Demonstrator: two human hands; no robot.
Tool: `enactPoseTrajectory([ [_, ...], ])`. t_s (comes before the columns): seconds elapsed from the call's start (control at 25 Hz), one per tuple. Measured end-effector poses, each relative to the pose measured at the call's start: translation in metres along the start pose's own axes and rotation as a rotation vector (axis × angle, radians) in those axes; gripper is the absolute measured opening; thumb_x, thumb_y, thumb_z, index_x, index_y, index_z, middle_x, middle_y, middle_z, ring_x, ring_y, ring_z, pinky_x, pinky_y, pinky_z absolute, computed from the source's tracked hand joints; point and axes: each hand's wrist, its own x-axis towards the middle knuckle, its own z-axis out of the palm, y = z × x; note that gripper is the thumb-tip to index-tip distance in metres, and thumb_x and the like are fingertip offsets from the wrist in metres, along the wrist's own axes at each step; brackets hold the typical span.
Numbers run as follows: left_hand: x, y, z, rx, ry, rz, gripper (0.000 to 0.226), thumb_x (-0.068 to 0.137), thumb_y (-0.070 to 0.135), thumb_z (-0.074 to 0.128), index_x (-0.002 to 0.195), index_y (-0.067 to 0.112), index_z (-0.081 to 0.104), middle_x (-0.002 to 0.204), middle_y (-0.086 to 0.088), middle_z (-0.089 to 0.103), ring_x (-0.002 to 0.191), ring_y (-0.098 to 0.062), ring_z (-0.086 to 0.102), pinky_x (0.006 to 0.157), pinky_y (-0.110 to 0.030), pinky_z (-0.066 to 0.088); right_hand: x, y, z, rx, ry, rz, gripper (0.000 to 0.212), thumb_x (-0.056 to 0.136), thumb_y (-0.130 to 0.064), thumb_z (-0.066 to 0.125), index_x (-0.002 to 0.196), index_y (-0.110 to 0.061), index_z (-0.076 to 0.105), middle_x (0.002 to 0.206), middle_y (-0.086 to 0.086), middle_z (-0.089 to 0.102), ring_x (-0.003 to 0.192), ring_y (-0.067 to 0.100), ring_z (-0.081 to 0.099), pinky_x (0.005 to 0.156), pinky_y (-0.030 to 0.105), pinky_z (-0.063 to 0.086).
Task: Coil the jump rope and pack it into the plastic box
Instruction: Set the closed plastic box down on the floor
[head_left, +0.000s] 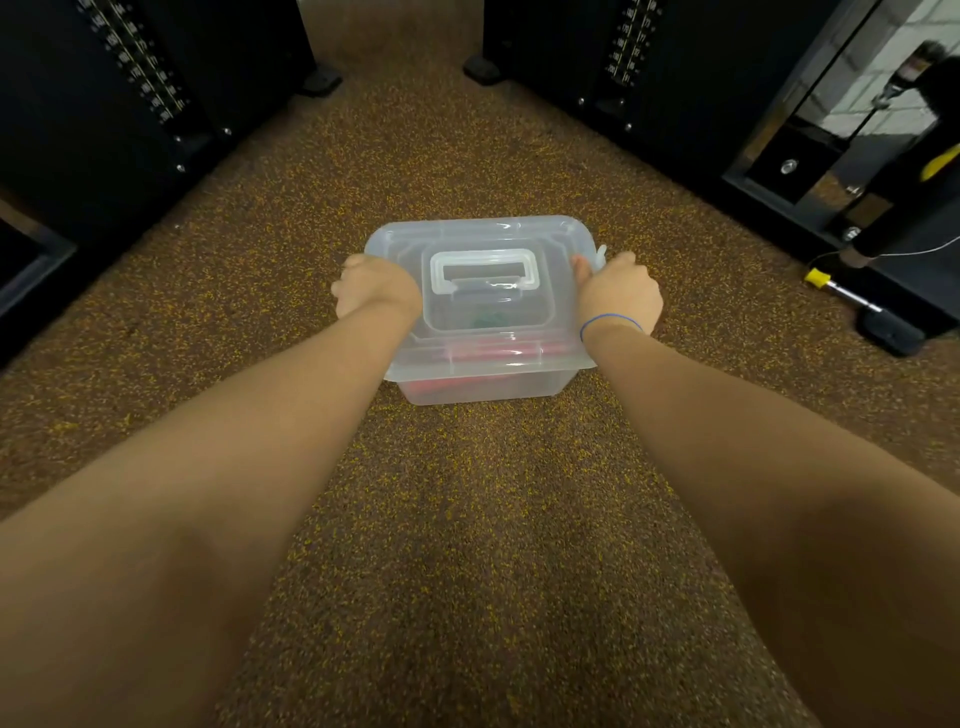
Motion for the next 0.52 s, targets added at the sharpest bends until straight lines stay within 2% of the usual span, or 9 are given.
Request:
enactPoseTrajectory([
  [0.16,-0.001,-0.004,0.004,-0.004,0.074,0.040,0.040,0.094,0.008,0.035,0.131,-0.007,0.030,0.140,-0.021,0.041,0.131,-0.033,0.038,0.103,-0.043,0.035,-0.002,-0.003,0.000,-0.034,0.011,-0.053,0.048,0.095,-0.042,0.043,0.117,0.000,0.046,0.119,0.018,0.061,0.112,0.037,0.057,0.085,0.041,0.045],
  [0.32,-0.007,-0.022,0.013,-0.089,0.095,0.170,0.049,0.097,0.023,0.030,0.136,-0.005,0.024,0.142,-0.022,0.038,0.129,-0.035,0.039,0.100,-0.044,0.035,-0.001,0.000,0.002,0.015,-0.020,-0.095,0.044,0.097,-0.038,0.038,0.122,-0.002,0.042,0.119,0.021,0.060,0.111,0.039,0.055,0.082,0.042,0.043],
  [0.44,-0.003,-0.028,0.014,-0.115,0.071,0.215,0.063,0.098,0.036,0.024,0.145,-0.002,0.008,0.154,-0.020,0.018,0.140,-0.035,0.023,0.112,-0.044,0.022,0.004,0.003,0.005,0.116,-0.105,-0.089,0.045,0.098,-0.037,0.033,0.126,-0.002,0.039,0.122,0.022,0.057,0.112,0.040,0.054,0.082,0.041,0.041],
  [0.52,-0.005,-0.030,0.012,-0.078,0.038,0.289,0.071,0.096,0.046,0.022,0.146,0.000,0.000,0.157,-0.018,0.004,0.144,-0.034,0.007,0.116,-0.041,0.010,0.009,0.004,0.007,0.164,-0.176,-0.088,0.048,0.099,-0.037,0.031,0.130,-0.001,0.036,0.130,0.023,0.051,0.117,0.039,0.051,0.088,0.042,0.041],
])
